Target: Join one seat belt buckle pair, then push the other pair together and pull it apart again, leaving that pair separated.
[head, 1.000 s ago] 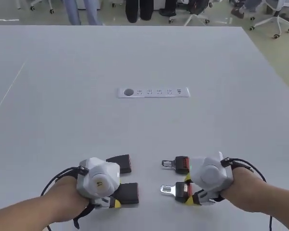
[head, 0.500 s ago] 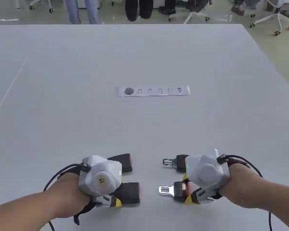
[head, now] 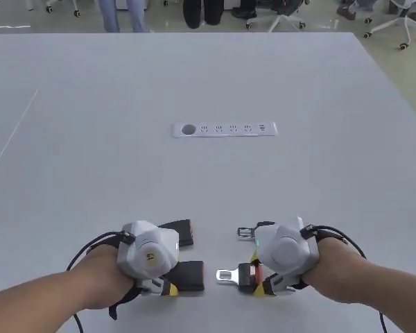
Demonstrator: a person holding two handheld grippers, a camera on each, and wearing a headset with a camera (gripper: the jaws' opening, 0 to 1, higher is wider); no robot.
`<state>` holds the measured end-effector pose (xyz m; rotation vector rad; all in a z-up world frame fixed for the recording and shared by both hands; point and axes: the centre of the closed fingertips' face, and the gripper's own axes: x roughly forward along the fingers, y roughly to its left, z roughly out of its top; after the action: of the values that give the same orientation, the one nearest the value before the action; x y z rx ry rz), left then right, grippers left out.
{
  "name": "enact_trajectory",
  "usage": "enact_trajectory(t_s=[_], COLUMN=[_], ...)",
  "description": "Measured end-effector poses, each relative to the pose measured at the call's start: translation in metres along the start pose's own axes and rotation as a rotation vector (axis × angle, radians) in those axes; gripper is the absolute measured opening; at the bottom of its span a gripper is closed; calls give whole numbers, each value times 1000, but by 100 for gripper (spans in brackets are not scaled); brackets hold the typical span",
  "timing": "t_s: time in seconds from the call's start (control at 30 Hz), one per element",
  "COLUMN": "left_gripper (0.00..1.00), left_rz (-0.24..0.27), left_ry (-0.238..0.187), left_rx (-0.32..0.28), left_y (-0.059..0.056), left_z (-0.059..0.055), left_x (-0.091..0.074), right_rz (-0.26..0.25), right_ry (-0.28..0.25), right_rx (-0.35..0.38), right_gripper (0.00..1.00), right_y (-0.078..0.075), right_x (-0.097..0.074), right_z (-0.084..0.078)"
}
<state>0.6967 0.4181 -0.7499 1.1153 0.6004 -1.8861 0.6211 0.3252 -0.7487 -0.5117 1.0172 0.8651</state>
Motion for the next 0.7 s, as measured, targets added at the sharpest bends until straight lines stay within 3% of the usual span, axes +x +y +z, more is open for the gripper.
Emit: enact_trajectory(t_s=[0.2, 0.7], left_gripper=[32, 32], left_rz=[-4, -9], left_ry=[-2, -7], left_rx=[-1, -4], left_y=[0, 1], left_z=[0, 0], left_x=[1, 1], right_rz=[1, 3], right_ry=[-20, -3], right_rx=[2, -65], right_gripper=[31, 31], right_y=[-3, -3], right_x=[6, 12], right_z=[13, 32])
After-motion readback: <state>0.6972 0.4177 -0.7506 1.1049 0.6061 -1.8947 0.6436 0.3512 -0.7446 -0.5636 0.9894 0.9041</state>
